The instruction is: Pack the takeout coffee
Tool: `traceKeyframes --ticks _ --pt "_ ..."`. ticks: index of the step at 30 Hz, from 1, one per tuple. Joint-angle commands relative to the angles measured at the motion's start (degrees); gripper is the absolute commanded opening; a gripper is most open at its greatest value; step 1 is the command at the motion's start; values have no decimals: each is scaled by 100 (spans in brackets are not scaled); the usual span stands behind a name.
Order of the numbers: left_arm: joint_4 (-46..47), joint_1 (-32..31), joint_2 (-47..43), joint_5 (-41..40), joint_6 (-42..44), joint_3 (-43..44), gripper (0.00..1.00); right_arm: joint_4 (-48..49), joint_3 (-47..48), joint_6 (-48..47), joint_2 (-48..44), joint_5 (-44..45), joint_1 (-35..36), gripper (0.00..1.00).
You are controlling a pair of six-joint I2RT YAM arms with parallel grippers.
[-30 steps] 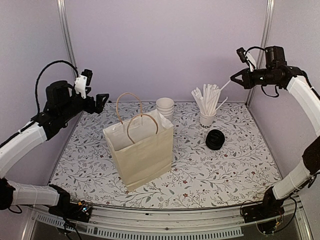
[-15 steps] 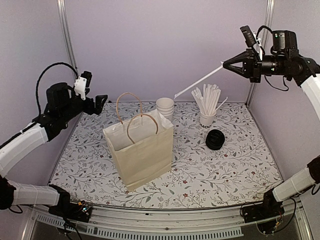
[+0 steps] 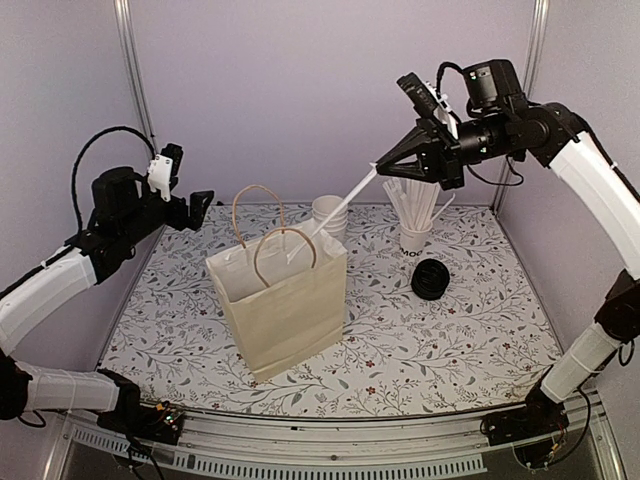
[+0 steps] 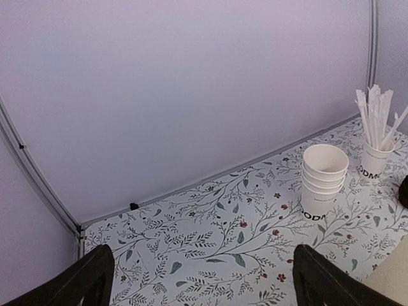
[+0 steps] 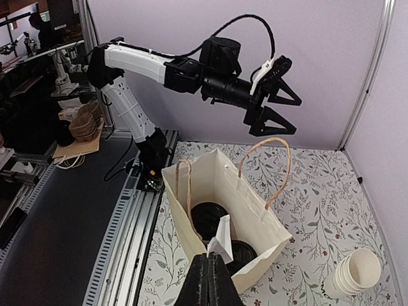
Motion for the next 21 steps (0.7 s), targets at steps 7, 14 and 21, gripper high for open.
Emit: traceKeyframes --ticks 7,14,21 --pt "137 79 -31 239 23 -76 99 -433 1051 95 1226 937 -79 99" --pt "133 78 -13 469 -38 -52 99 639 -62 272 399 1395 -1329 99" --pt "128 77 -18 604 -85 -32 99 2045 -1882 925 -54 3180 -2763 87"
